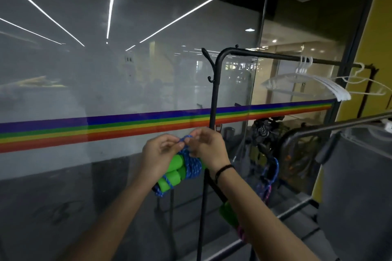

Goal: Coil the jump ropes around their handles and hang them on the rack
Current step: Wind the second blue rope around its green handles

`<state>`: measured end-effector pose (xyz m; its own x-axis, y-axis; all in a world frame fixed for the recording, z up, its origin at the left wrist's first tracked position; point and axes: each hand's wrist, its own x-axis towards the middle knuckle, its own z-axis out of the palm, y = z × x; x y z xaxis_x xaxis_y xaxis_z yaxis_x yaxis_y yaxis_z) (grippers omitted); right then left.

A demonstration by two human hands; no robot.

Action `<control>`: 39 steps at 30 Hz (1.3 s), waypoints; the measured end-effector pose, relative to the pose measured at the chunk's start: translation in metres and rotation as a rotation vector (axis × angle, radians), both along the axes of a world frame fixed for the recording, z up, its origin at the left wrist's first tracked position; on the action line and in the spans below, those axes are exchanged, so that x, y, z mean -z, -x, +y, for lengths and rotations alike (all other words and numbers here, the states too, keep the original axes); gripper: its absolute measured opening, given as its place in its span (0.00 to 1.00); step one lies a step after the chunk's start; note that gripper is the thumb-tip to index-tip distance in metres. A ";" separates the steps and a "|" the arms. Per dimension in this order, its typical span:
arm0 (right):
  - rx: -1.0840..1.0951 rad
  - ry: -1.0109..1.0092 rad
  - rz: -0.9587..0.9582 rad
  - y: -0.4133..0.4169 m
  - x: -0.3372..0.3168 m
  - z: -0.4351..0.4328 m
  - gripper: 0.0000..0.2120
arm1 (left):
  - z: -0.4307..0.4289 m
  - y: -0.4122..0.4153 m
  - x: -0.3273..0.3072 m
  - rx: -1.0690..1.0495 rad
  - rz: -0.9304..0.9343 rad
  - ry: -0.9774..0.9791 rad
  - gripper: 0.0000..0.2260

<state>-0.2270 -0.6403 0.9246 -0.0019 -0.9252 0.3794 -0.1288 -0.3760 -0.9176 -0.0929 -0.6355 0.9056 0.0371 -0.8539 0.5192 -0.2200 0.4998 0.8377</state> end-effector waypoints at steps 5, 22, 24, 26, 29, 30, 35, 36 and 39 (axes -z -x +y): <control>0.270 0.104 -0.094 -0.017 -0.015 -0.111 0.10 | -0.121 0.001 -0.027 0.130 0.064 0.027 0.07; 0.862 0.402 0.228 0.039 -0.114 -0.238 0.03 | -0.326 0.054 -0.153 0.551 -0.314 0.105 0.08; 0.865 0.363 0.238 0.044 -0.106 -0.238 0.03 | -0.328 0.059 -0.146 0.577 -0.343 0.106 0.09; 0.860 0.333 0.230 0.045 -0.093 -0.236 0.04 | -0.329 0.059 -0.137 0.608 -0.344 0.085 0.09; 0.794 0.290 0.227 0.043 -0.081 -0.231 0.06 | -0.322 0.053 -0.129 0.614 -0.303 0.065 0.08; 0.787 0.288 0.228 0.041 -0.079 -0.228 0.05 | -0.318 0.050 -0.127 0.576 -0.274 0.086 0.08; 0.719 0.312 0.249 0.019 -0.066 -0.202 0.01 | -0.281 0.019 -0.105 0.361 -0.039 0.126 0.04; 0.667 0.298 0.249 0.013 -0.062 -0.194 0.01 | -0.268 0.011 -0.100 0.328 -0.022 0.126 0.05; 0.420 0.267 0.209 -0.006 -0.053 -0.158 0.04 | -0.218 -0.014 -0.081 0.201 0.034 0.116 0.04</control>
<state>-0.2208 -0.7984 0.9781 -0.2503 -0.7322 0.6334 -0.4877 -0.4698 -0.7358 -0.0793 -0.8540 0.9864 -0.1086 -0.7808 0.6153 -0.0789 0.6238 0.7776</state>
